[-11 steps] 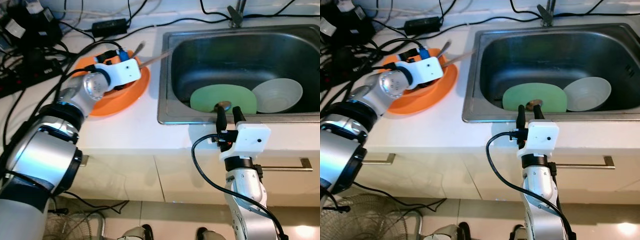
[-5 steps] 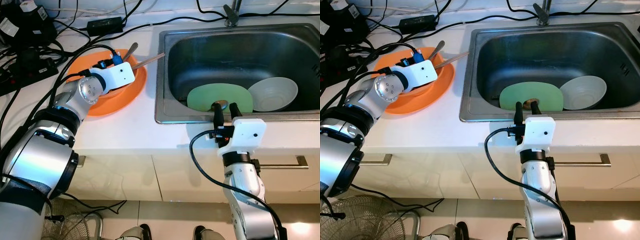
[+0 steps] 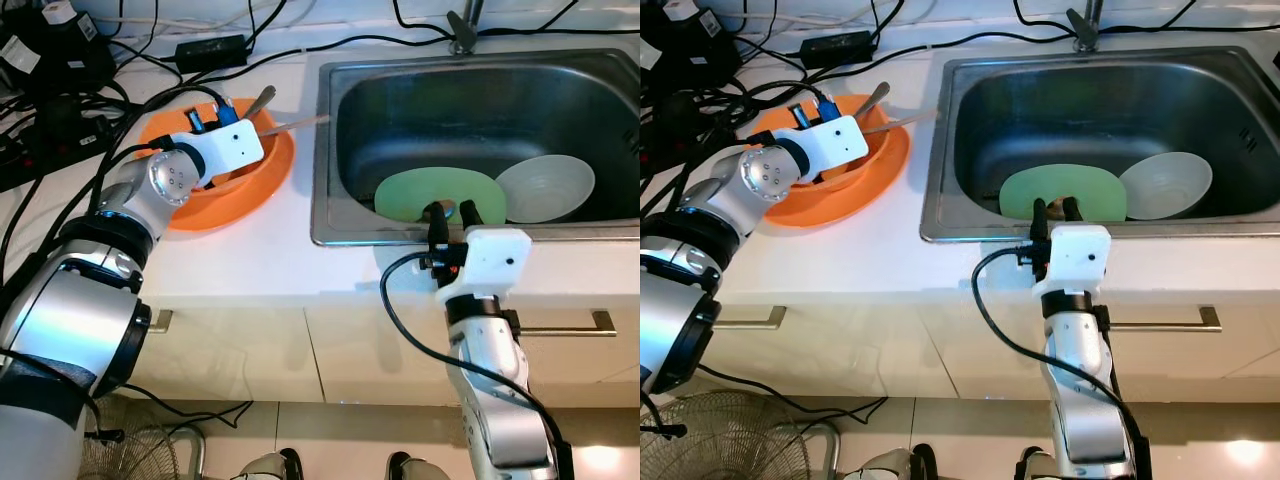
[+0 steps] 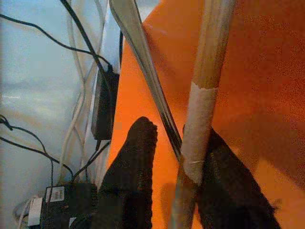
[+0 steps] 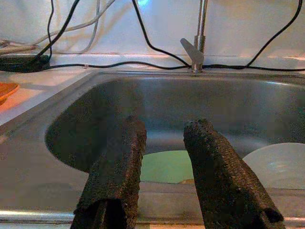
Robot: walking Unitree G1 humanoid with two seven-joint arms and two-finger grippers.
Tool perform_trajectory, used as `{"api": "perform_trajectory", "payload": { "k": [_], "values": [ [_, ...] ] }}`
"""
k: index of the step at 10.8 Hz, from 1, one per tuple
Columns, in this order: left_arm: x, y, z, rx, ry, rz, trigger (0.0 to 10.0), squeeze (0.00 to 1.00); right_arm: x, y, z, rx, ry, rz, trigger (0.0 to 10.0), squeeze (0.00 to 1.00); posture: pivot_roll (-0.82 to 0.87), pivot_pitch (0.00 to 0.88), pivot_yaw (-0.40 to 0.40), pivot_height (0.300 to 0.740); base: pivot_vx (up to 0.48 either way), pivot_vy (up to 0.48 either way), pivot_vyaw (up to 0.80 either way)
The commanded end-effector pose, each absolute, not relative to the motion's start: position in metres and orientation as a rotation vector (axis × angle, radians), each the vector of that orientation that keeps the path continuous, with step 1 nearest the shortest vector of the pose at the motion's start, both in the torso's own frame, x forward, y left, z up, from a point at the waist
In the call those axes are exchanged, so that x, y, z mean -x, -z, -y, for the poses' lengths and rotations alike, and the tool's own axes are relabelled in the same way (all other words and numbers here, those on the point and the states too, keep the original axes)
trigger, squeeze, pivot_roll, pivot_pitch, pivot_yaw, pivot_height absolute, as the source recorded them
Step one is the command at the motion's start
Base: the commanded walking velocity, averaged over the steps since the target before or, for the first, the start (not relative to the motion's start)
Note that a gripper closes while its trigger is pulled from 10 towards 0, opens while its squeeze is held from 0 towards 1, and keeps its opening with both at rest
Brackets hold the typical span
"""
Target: Kitchen organization
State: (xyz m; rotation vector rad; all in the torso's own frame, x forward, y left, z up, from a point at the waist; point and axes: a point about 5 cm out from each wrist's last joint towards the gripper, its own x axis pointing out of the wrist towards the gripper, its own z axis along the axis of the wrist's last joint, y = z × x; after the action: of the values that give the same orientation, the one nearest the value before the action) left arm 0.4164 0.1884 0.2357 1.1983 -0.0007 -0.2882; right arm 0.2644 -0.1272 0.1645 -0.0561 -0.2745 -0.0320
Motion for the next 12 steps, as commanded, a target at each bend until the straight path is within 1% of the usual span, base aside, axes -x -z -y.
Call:
{"api": "perform_trajectory", "payload": {
  "k": [1,5,7,9,10,11,12],
  "values": [
    [-0.416,-0.238,-0.196,-1.189,0.267,-0.003,0.0,0.0,-0.265,-0.148,0.129,0.051,0.036,0.194,10.0,0.0,0.0,0.129,0.11,0.74,0.0,0.0,0.0],
    [-0.415,-0.242,-0.194,-1.17,0.298,0.021,0.0,0.0,-0.269,-0.149,0.13,0.056,0.036,0.201,10.0,0.0,-0.01,0.117,0.107,0.74,0.0,0.0,0.0],
    [-0.415,-0.248,-0.194,-1.158,0.296,0.048,10.0,0.0,-0.27,-0.149,0.13,0.058,0.03,0.202,10.0,0.0,0.0,0.115,0.102,0.74,0.0,0.0,0.0],
    [-0.414,-0.258,-0.192,-1.12,0.304,0.099,10.0,0.0,-0.272,-0.149,0.129,0.057,0.024,0.203,10.0,0.0,0.0,0.106,0.098,0.74,0.0,0.0,0.0],
    [-0.413,-0.267,-0.191,-1.086,0.292,0.156,10.0,0.0,-0.275,-0.149,0.129,0.058,0.021,0.206,10.0,0.0,0.0,0.098,0.097,0.74,0.0,0.0,0.0],
    [-0.412,-0.271,-0.191,-1.026,0.262,0.206,10.0,0.0,-0.276,-0.15,0.129,0.058,0.02,0.21,10.0,0.0,0.0,0.091,0.097,0.74,0.0,0.0,0.0],
    [-0.408,-0.276,-0.191,-0.897,0.205,0.311,10.0,0.0,-0.279,-0.152,0.127,0.056,0.015,0.219,10.0,0.0,0.0,0.079,0.096,0.74,0.0,0.0,0.0]
  ]
}}
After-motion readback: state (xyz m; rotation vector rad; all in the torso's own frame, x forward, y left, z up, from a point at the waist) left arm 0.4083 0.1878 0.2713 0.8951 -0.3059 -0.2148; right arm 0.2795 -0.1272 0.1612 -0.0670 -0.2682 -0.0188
